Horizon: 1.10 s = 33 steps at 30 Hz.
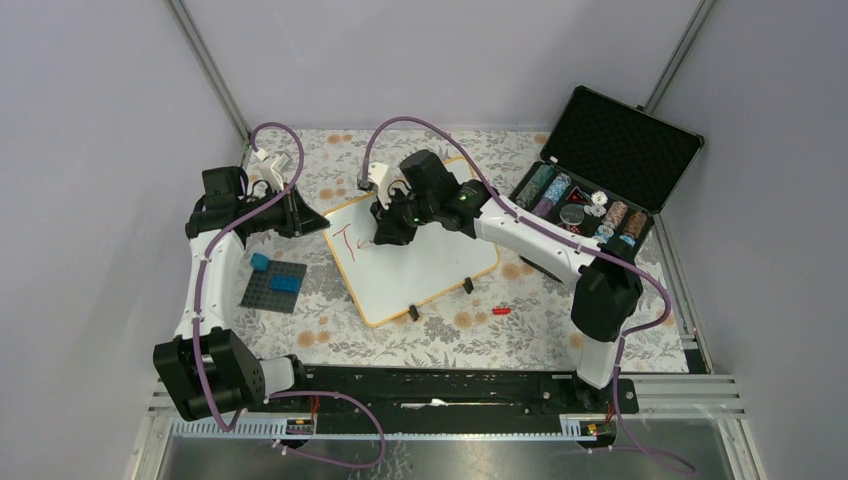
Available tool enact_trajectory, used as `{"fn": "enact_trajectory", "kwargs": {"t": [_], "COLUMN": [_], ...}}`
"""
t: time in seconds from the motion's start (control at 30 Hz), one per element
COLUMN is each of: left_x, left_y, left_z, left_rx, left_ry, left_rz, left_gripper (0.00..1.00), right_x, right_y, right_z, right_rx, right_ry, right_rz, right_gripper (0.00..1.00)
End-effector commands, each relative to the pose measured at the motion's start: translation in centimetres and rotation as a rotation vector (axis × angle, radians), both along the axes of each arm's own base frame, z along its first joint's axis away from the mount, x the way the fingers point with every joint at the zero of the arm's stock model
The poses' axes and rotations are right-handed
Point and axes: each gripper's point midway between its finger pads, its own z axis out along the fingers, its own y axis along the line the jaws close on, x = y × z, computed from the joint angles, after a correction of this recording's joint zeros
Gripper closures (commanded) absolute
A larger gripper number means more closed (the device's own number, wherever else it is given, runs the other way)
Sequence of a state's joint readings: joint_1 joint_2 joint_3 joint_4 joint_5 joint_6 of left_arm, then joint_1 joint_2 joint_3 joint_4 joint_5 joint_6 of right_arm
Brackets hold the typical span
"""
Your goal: Write a sentence on the whiteboard
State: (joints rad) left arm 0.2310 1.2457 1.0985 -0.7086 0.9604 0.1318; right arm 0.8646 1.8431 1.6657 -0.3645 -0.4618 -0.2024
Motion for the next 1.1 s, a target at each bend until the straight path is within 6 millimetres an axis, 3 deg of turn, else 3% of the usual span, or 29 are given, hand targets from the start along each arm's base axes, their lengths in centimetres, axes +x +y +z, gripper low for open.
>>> {"fn": "enact_trajectory", "kwargs": {"t": [0.0,0.23,0.63,1.07], "left_x": [0.3,0.2,0.1,0.0], "left_y": [-0.1,-0.1,-0.2,-0.2], "left_z": [0.8,0.8,0.9,1.0], "left_rx": [-0.004,-0.002,-0.001,0.0], "left_ry": [-0.052,-0.055,-0.059,-0.061], "left_rz": [-0.023,-0.023,-0.022,-0.02], "left_gripper": [0.88,0.89,0.89,0.89], "right_x": [-0.2,-0.1,1.7,2.7], "right_y": [-0.2,-1.0,-2.9,-1.7], "right_z": [0.3,0.0,0.8,2.3], "right_rx": [0.001,-0.018,-0.031,0.009], "right_ry": [-0.048,-0.07,-0.096,-0.093], "right_rz": [0.008,-0.004,-0.052,-0.065], "right_gripper": [1.0,1.0,1.0,1.0]}}
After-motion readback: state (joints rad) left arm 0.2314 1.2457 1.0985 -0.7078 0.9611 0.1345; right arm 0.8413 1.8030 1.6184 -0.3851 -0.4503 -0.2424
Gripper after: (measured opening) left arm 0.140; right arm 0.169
